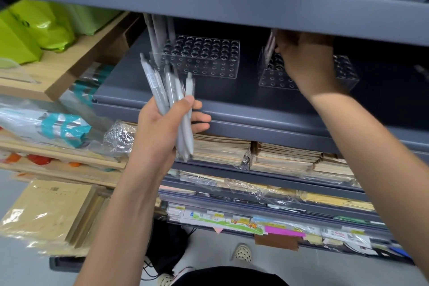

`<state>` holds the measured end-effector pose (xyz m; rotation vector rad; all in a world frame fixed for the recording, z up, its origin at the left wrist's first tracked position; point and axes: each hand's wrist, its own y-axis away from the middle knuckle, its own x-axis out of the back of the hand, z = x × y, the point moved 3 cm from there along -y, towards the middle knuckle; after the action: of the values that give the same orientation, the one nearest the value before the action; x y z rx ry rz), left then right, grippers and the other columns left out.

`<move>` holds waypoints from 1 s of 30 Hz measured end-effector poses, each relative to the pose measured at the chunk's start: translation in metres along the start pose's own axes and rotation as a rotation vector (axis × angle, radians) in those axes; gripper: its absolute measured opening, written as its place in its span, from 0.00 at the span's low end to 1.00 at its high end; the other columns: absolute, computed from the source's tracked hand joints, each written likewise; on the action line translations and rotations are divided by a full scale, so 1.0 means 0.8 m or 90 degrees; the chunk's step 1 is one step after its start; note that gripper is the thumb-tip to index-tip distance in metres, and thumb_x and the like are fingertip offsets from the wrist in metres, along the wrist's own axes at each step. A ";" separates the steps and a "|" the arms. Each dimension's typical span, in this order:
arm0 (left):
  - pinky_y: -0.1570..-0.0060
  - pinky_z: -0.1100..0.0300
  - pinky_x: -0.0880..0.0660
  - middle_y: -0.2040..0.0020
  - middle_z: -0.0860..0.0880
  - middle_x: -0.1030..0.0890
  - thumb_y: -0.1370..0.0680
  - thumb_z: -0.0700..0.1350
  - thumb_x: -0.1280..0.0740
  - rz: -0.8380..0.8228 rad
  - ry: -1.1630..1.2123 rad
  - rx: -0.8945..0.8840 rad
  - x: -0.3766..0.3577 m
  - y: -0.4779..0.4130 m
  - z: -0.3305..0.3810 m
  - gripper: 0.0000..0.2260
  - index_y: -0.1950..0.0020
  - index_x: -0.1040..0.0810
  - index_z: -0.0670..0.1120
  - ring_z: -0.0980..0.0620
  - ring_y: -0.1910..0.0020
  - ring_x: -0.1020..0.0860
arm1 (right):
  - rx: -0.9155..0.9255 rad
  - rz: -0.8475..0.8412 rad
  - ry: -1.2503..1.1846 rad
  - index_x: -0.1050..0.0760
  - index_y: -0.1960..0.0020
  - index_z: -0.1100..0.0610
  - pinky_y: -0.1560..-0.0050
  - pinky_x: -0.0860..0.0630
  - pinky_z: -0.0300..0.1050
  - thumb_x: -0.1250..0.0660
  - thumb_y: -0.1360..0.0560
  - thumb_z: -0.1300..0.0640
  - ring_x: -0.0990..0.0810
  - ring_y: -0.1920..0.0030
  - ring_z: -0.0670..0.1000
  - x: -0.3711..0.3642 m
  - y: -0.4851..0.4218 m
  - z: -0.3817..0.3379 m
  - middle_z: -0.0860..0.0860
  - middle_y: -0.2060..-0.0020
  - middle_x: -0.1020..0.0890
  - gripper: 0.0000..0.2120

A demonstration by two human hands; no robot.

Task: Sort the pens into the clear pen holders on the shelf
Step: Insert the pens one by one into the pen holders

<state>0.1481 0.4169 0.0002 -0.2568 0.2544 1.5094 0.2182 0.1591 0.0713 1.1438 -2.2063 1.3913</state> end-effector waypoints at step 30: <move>0.69 0.61 0.23 0.52 0.42 0.14 0.18 0.44 0.34 -0.056 -0.016 0.001 0.047 0.009 0.010 0.07 0.44 0.25 0.42 0.50 0.69 0.19 | -0.190 -0.417 -0.646 0.22 0.51 0.59 0.63 0.21 0.40 0.31 0.24 0.64 0.19 0.65 0.50 -0.061 0.090 -0.133 0.55 0.61 0.15 0.02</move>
<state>0.1430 0.4555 -0.0043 -0.2447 0.2219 1.4242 0.1784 0.2884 0.0487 2.4766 -2.0579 0.1681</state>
